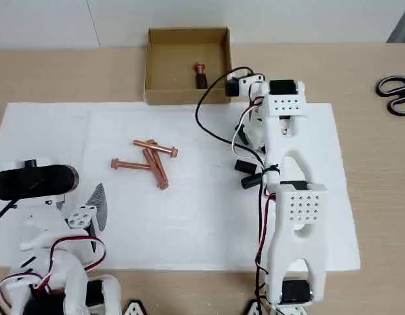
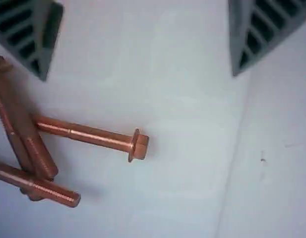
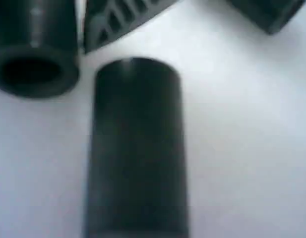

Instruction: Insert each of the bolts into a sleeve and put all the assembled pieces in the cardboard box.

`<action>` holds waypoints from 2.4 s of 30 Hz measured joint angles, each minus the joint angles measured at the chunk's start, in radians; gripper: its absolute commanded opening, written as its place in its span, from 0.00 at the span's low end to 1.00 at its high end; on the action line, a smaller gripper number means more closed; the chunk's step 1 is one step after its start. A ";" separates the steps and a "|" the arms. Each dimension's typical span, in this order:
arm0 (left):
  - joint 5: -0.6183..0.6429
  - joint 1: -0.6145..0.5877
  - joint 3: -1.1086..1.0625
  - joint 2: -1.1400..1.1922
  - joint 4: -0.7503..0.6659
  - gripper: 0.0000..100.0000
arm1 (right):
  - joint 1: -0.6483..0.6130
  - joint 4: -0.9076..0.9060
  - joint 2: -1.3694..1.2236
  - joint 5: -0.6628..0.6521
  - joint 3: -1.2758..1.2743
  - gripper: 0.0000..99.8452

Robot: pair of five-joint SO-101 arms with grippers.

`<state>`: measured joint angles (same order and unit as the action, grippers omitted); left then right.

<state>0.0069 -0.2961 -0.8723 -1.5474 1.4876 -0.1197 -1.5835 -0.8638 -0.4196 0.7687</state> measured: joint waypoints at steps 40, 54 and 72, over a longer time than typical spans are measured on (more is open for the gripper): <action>0.000 0.000 0.000 0.000 0.000 0.23 | 0.051 -0.068 0.216 0.180 -0.242 0.10; 0.000 0.000 0.000 0.000 0.000 0.23 | 0.048 -0.066 0.183 0.180 -0.242 0.17; 0.000 0.000 0.000 0.000 0.000 0.23 | 0.058 -0.034 0.127 0.181 -0.235 0.00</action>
<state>0.0069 -0.2961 -0.8723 -1.5474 1.4876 -0.0614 -1.6172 -0.7365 -0.2386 0.5340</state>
